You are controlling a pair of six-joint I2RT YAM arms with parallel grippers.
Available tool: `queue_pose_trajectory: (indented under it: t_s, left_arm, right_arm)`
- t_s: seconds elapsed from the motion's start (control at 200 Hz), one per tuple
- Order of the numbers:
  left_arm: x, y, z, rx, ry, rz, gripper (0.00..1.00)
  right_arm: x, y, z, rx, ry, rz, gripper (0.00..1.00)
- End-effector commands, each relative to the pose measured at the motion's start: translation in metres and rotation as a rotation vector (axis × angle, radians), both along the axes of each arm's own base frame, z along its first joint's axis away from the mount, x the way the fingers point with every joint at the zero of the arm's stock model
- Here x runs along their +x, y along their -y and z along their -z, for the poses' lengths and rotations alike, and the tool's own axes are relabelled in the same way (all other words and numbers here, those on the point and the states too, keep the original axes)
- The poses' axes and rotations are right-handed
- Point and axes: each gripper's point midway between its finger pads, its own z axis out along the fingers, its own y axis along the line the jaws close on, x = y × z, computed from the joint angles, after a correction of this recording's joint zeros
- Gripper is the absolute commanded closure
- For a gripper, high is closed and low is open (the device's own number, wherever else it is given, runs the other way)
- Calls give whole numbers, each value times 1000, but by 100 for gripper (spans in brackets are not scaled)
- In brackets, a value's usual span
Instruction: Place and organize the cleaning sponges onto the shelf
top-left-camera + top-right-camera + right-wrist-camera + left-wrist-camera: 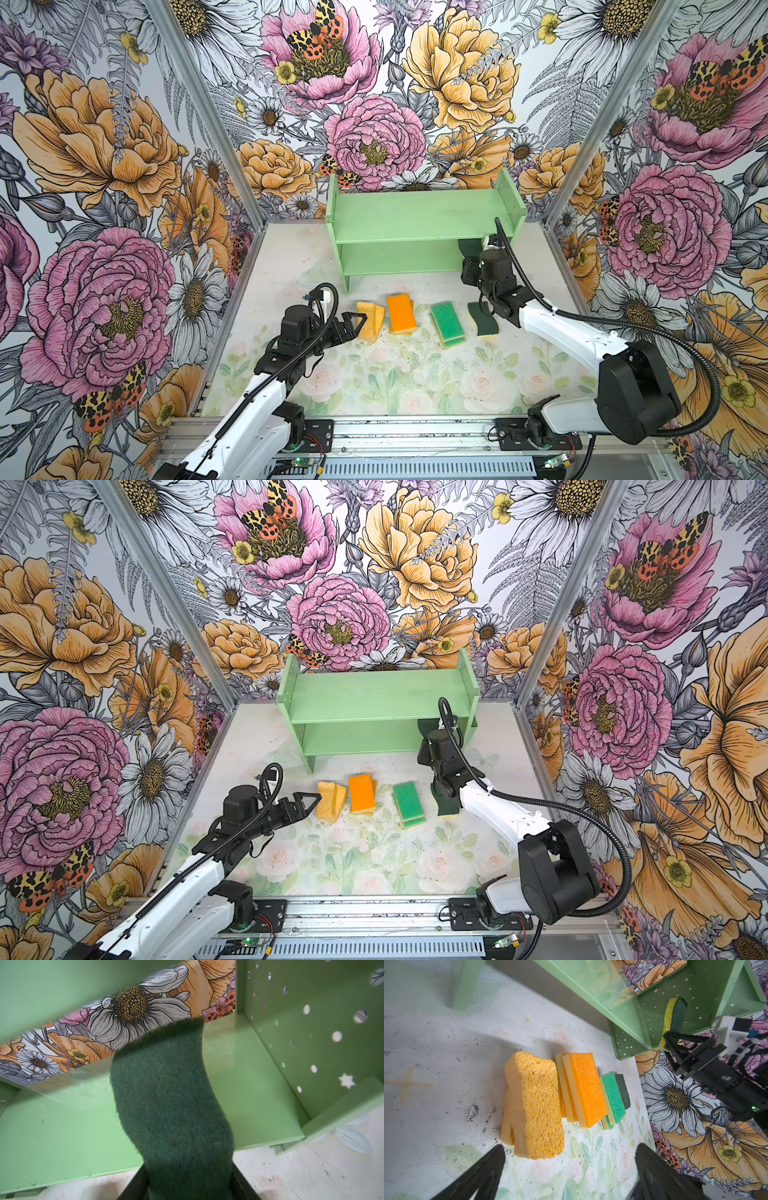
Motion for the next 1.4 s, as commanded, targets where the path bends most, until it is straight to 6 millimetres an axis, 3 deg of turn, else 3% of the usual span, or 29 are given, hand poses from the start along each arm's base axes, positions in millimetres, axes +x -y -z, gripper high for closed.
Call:
queue_pose_trajectory:
  t_s: [0.0,0.65,1.391]
  left_arm:
    - [3,1,-14,1,47,25,1]
    - [2,0,-10,7,38,23,1]
    - [0,-1,-5,14,28,16,1]
  right_arm:
    - [11,0,-17,10,61,31,48]
    - [18,8,2,-10,56,54,48]
    - [10,14,15,-5,160,57,48]
